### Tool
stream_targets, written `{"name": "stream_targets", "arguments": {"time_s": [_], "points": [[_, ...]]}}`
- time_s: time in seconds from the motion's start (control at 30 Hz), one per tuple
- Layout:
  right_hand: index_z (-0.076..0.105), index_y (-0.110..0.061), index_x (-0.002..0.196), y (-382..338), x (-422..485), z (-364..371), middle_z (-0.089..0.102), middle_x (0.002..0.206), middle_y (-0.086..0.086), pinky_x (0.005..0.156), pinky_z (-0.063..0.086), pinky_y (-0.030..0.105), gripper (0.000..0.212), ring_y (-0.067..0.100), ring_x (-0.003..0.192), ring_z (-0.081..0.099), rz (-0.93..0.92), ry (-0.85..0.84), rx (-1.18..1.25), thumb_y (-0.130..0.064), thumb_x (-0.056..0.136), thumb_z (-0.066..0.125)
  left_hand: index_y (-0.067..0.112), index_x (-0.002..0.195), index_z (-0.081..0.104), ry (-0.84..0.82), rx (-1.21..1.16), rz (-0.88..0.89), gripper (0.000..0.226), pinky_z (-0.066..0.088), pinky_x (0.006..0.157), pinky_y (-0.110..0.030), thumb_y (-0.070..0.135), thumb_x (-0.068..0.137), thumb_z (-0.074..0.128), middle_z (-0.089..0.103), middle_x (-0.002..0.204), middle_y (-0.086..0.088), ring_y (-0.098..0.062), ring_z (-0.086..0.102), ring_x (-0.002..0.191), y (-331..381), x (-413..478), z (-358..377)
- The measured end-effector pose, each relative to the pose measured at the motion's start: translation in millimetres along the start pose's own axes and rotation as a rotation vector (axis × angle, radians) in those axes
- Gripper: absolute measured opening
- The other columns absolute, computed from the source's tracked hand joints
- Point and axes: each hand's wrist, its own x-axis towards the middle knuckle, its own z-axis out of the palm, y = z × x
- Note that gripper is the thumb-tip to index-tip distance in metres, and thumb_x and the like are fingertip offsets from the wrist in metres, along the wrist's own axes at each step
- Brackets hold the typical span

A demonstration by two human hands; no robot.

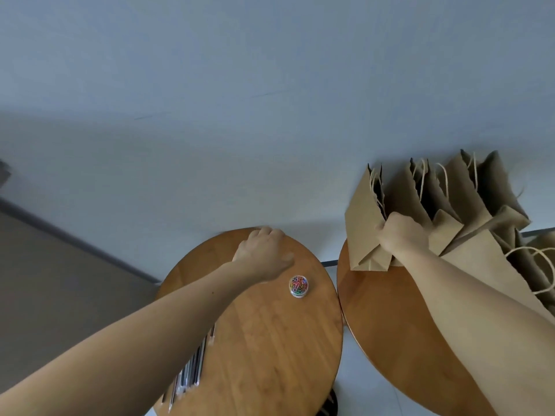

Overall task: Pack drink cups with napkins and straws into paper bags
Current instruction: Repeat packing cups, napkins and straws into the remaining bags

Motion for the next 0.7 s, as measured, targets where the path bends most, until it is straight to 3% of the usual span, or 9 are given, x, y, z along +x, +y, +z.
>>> {"name": "stream_targets", "arguments": {"time_s": [0.07, 0.13, 0.27, 0.37, 0.57, 0.7], "points": [[0.051, -0.014, 0.072, -1, 3, -1, 0.056, 0.067, 0.004, 0.048, 0.031, 0.027, 0.025, 0.017, 0.055, 0.046, -0.012, -0.005, -0.024, -0.017, 0.097, 0.051, 0.02, 0.144, 0.042, 0.001, -0.006, -0.01, 0.059, 0.04, 0.105, -0.041, 0.042, 0.09, 0.054, 0.042, 0.148, -0.002, -0.024, 0.038, 0.135, -4, 0, 1], [0.052, -0.012, 0.072, -5, 4, -9, 0.056, 0.068, 0.005, 0.048, 0.031, 0.026, 0.021, 0.02, 0.056, 0.046, -0.039, 0.01, -0.059, -0.011, 0.094, 0.053, 0.02, 0.145, 0.041, 0.009, -0.014, -0.011, 0.06, 0.04, 0.105, -0.041, 0.042, 0.091, 0.054, 0.043, 0.148, -0.002, -0.024, 0.038, 0.135, -6, -1, 1], [0.041, -0.017, 0.066, -27, -2, -48, 0.044, 0.058, 0.0, 0.045, 0.022, 0.022, 0.028, 0.015, 0.048, 0.037, -0.165, 0.121, -0.086, -0.014, 0.088, 0.058, 0.021, 0.146, 0.039, 0.05, -0.031, 0.027, 0.06, 0.04, 0.106, -0.042, 0.043, 0.092, 0.053, 0.041, 0.149, -0.003, -0.024, 0.038, 0.136, -6, -1, -8], [0.034, -0.018, 0.061, -52, -26, -76, 0.043, 0.055, 0.001, 0.044, 0.022, 0.023, 0.036, 0.02, 0.047, 0.041, -0.316, 0.2, -0.07, -0.014, 0.088, 0.057, 0.022, 0.147, 0.038, 0.08, -0.099, 0.06, 0.059, 0.04, 0.107, -0.041, 0.043, 0.094, 0.052, 0.04, 0.151, -0.002, -0.024, 0.037, 0.137, -8, -4, -18], [0.043, -0.013, 0.066, -114, -118, -75, 0.035, 0.051, -0.004, 0.044, 0.016, 0.022, 0.025, 0.023, 0.046, 0.037, -0.482, 0.248, 0.002, -0.017, 0.087, 0.056, 0.021, 0.148, 0.038, 0.13, -0.275, 0.059, 0.059, 0.044, 0.099, -0.037, 0.047, 0.096, 0.05, 0.042, 0.15, -0.003, -0.023, 0.042, 0.134, -39, -28, -26], [0.048, -0.011, 0.071, -143, -171, -39, 0.047, 0.057, 0.001, 0.043, 0.031, 0.025, 0.023, 0.021, 0.049, 0.046, -0.511, 0.142, -0.033, -0.017, 0.092, 0.053, 0.02, 0.148, 0.037, 0.088, -0.329, 0.024, 0.063, 0.045, 0.102, -0.04, 0.051, 0.094, 0.05, 0.044, 0.148, -0.004, -0.024, 0.046, 0.131, -83, -54, -13]]}}
